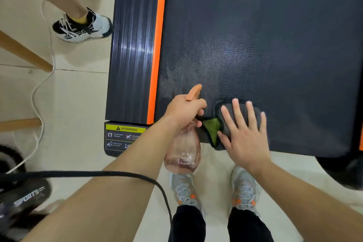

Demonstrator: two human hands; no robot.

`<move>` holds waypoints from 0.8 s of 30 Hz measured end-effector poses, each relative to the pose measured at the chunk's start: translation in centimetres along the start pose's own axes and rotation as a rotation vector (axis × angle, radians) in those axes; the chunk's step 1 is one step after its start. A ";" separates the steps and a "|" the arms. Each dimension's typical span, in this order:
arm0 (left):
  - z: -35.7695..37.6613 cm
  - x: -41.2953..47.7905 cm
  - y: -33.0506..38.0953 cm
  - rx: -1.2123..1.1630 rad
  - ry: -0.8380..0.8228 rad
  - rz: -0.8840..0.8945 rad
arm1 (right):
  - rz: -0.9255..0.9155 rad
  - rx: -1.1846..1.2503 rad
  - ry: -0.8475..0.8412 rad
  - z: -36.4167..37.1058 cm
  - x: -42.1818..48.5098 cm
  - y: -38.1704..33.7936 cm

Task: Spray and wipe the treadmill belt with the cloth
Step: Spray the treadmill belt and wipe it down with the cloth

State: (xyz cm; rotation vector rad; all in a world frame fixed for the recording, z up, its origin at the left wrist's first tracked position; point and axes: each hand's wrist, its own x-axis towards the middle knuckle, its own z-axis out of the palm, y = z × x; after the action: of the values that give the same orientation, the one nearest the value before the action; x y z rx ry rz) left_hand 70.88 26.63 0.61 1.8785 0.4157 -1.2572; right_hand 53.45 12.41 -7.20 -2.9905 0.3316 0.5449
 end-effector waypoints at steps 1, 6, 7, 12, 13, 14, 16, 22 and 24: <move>0.0 -0.2 -0.1 0.017 -0.004 -0.010 | 0.009 0.007 -0.002 0.1 -0.4 -0.2; -0.1 -0.8 -0.5 0.049 0.024 -0.009 | 0.007 0.003 -0.016 -0.2 -0.1 -0.3; -0.2 -0.9 -0.5 0.035 0.034 0.007 | 0.007 0.001 -0.010 -0.2 -0.2 -0.3; -1.8 -0.6 -1.0 -0.080 0.129 -0.027 | 0.037 0.006 -0.009 -0.2 -0.2 -0.6; -2.1 -0.5 -1.0 -0.067 0.147 -0.031 | 0.036 0.005 -0.019 -0.4 -0.1 -0.6; -2.4 -0.4 -0.9 -0.056 0.162 -0.031 | 0.035 0.000 -0.029 -0.6 -0.1 -0.7; -3.0 -0.6 -0.6 -0.051 0.167 -0.025 | 0.035 -0.001 -0.045 -1.1 0.5 -1.0; -4.9 0.3 -0.5 -0.155 0.114 0.031 | 0.011 0.092 0.066 -5.7 16.2 -2.5; -5.7 0.9 -0.5 -0.185 0.093 0.056 | 0.054 0.104 0.066 -8.0 23.0 -3.4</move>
State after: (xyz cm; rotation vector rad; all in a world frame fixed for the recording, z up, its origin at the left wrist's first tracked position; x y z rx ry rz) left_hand 74.38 31.22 0.58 1.7826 0.5072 -1.0601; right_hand 77.96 10.23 -7.80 -2.9116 0.4325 0.4199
